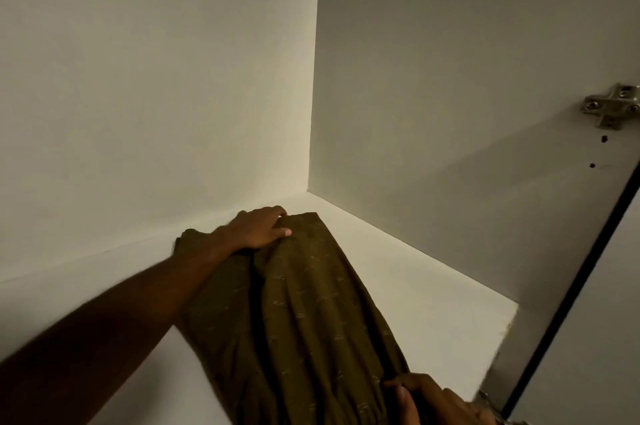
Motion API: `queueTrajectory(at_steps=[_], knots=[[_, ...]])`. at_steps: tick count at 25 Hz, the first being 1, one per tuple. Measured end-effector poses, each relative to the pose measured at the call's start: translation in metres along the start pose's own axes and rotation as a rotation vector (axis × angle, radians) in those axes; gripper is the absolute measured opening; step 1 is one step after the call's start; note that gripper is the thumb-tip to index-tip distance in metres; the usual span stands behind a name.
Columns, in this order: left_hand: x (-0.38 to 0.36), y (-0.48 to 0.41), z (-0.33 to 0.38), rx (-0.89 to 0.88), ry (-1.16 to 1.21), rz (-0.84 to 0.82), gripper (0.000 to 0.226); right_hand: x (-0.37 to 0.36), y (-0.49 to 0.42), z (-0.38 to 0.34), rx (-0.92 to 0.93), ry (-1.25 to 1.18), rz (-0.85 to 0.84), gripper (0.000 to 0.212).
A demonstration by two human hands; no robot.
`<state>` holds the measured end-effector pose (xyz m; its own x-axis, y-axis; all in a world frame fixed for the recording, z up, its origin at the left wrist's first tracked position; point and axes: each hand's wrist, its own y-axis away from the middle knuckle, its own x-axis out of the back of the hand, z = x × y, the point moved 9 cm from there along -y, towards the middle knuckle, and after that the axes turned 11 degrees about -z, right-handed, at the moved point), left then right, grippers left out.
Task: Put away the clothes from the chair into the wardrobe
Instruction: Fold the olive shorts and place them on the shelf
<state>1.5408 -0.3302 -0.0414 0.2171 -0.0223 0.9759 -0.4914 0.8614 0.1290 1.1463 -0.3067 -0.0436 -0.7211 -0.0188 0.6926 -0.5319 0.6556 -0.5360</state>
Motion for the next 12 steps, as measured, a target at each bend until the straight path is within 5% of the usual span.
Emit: queueTrajectory(at_steps=[5, 8, 12], knots=[[-0.011, 0.079, -0.085, 0.194, 0.06, 0.044, 0.054, -0.001, 0.003, -0.001, 0.034, -0.046, -0.096, 0.011], [-0.023, 0.13, -0.137, 0.229, 0.354, 0.111, 0.071, -0.002, 0.004, -0.003, 0.04, -0.074, -0.114, 0.006], [-0.01, 0.138, -0.154, 0.274, 0.506, 0.358, 0.047, 0.0, 0.005, -0.005, 0.012, -0.075, -0.169, 0.013]])
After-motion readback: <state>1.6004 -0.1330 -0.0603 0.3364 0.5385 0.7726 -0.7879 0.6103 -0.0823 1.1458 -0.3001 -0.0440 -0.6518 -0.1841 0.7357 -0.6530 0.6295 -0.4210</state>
